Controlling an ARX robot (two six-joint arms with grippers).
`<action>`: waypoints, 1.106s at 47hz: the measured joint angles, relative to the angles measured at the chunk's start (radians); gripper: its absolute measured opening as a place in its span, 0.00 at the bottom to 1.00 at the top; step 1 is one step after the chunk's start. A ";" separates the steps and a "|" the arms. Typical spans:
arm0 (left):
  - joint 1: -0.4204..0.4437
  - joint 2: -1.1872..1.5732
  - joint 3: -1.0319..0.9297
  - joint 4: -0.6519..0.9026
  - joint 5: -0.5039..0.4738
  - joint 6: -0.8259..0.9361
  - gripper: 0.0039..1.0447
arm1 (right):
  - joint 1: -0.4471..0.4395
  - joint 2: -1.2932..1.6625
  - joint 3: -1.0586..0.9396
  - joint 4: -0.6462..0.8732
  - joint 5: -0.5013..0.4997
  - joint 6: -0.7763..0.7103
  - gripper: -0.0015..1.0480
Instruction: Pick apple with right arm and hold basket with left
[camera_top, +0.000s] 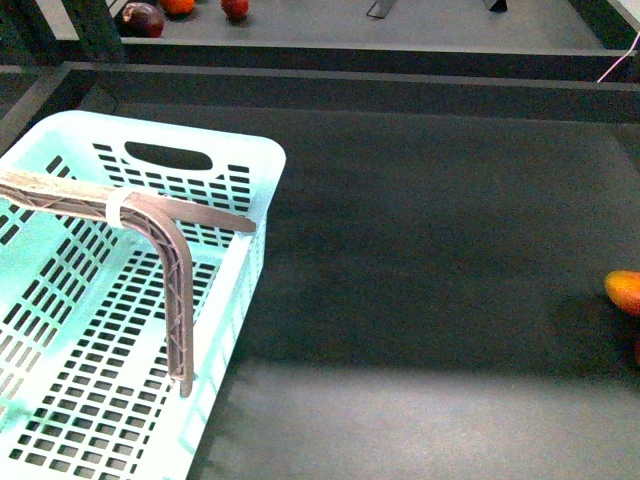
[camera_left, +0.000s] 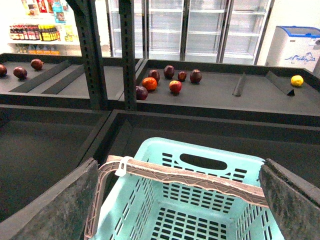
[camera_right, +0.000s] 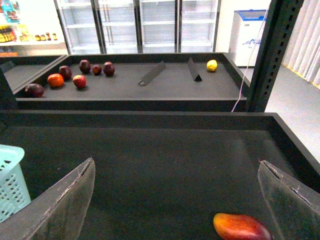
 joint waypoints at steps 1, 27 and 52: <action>0.000 0.000 0.000 0.000 0.000 0.000 0.94 | 0.000 0.000 0.000 0.000 0.000 0.000 0.91; 0.049 0.078 0.061 -0.159 0.150 -0.111 0.94 | 0.000 0.000 0.000 0.000 0.000 0.000 0.91; 0.040 0.920 0.342 -0.036 0.225 -0.970 0.94 | 0.000 0.000 0.000 0.000 0.000 0.000 0.91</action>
